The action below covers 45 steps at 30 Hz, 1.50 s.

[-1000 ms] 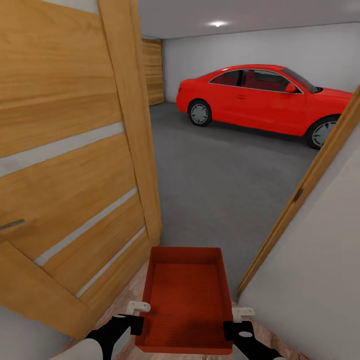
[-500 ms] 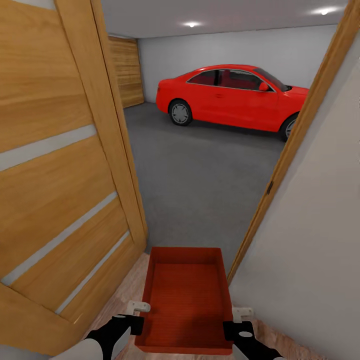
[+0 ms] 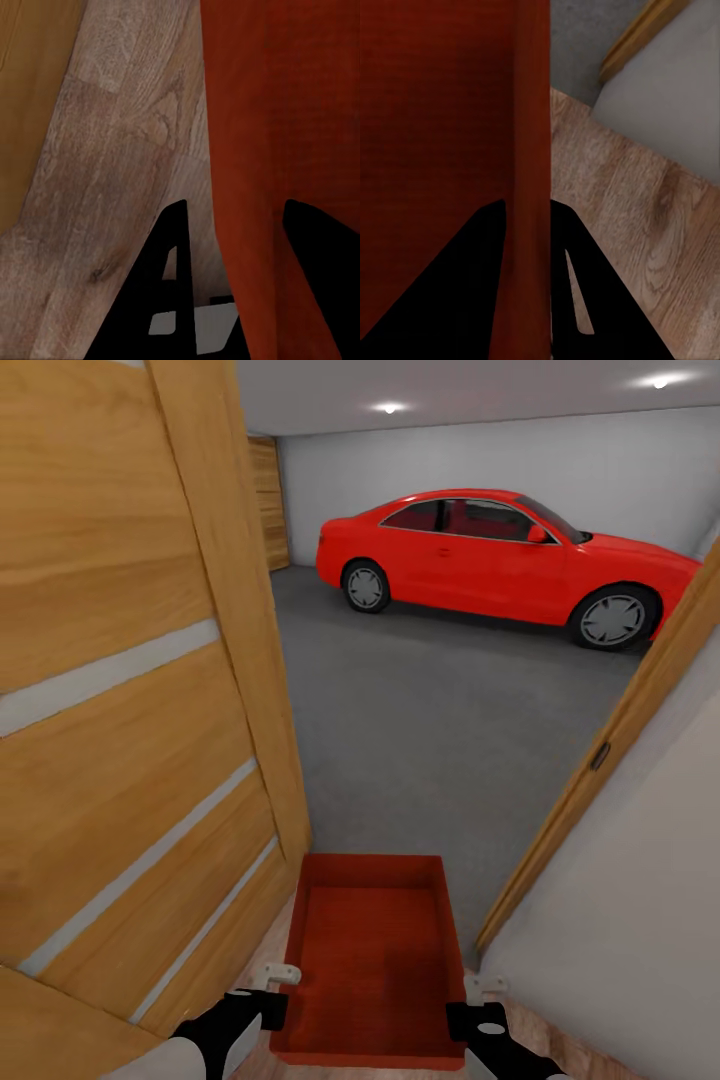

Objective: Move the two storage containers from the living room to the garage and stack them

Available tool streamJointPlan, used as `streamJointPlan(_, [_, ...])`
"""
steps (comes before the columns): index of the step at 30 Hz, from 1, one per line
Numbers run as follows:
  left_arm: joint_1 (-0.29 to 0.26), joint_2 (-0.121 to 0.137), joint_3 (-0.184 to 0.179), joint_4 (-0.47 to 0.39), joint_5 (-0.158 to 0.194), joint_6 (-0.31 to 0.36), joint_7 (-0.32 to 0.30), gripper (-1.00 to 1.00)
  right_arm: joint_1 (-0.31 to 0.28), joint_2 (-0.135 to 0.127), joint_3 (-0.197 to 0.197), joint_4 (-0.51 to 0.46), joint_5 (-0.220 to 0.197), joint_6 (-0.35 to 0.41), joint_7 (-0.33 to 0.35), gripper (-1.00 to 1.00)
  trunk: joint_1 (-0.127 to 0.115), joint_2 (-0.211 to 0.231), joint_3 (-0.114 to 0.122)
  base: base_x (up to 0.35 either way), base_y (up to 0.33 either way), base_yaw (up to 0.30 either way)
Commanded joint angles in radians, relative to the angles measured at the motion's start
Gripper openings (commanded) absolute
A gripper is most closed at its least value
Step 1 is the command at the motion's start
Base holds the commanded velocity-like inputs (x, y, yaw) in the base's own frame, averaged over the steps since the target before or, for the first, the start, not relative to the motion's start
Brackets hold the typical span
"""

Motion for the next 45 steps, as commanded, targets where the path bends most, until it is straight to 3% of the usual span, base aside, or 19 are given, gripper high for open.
streamJointPlan(1, [0.000, 0.000, 0.000, -0.002, -0.018, 0.006, 0.004, -1.00, -0.001, 0.000, -0.011, 0.000, -0.002, -0.005, -0.005, -1.00, 0.000, -0.001, -0.001, 0.193, 0.271, -0.020])
streamJointPlan(26, [0.000, 0.000, 0.000, 0.000, -0.019, 0.006, 0.004, -1.00, -0.001, 0.000, -0.011, 0.000, -0.002, -0.005, -0.006, -1.00, 0.000, -0.001, -0.001, 0.022, 0.023, -0.247])
streamJointPlan(45, [0.000, 0.000, 0.000, 0.000, -0.019, 0.006, 0.001, -1.00, -0.001, 0.000, -0.011, 0.000, -0.002, -0.005, -0.006, -1.00, 0.000, -0.001, -0.001, 0.129, 0.245, -0.019])
